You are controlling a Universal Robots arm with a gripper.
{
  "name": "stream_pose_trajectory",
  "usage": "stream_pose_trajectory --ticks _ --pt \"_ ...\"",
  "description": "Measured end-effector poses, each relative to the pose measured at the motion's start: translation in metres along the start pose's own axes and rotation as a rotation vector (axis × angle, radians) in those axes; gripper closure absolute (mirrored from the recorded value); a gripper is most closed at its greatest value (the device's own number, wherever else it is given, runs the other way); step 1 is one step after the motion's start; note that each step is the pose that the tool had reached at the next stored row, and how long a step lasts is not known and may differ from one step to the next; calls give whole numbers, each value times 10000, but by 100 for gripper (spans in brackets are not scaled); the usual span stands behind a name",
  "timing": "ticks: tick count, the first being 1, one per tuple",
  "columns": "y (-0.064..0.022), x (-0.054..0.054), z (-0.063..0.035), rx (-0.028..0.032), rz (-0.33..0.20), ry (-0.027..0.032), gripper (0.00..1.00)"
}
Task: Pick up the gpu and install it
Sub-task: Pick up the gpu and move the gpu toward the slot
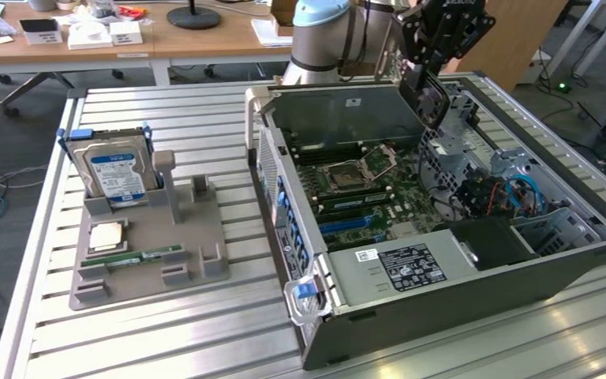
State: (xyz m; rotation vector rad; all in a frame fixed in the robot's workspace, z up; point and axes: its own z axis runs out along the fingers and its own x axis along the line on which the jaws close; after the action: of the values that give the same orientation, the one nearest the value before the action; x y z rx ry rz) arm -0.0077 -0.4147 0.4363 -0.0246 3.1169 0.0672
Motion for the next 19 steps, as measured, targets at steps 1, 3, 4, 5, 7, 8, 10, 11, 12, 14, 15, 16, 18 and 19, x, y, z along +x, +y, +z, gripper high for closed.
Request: stream_pose_trajectory --ticks 1,3,4,5,7,8,10,11,12,14,15,16,18,19 --pt "0 -16 1 0 0 0 74" --pt "0 -35 1 0 -1 0 74" --pt "0 -38 1 0 -1 0 74" --pt "0 -38 1 0 -1 0 74" --pt "0 -37 1 0 0 0 74" --pt "0 -38 1 1 0 0 74" --pt "0 -47 1 0 -2 0 74" --pt "-1 -62 2 -1 -1 -1 74" --pt "-1 -79 3 -1 0 0 74" --pt "-2 -113 5 -1 5 -1 74" --pt "-2 -129 6 0 10 -1 74" --pt "-2 -146 7 1 17 -1 74" --pt "-2 -180 10 2 40 -1 74" --pt "-3 -196 12 2 55 -2 74"
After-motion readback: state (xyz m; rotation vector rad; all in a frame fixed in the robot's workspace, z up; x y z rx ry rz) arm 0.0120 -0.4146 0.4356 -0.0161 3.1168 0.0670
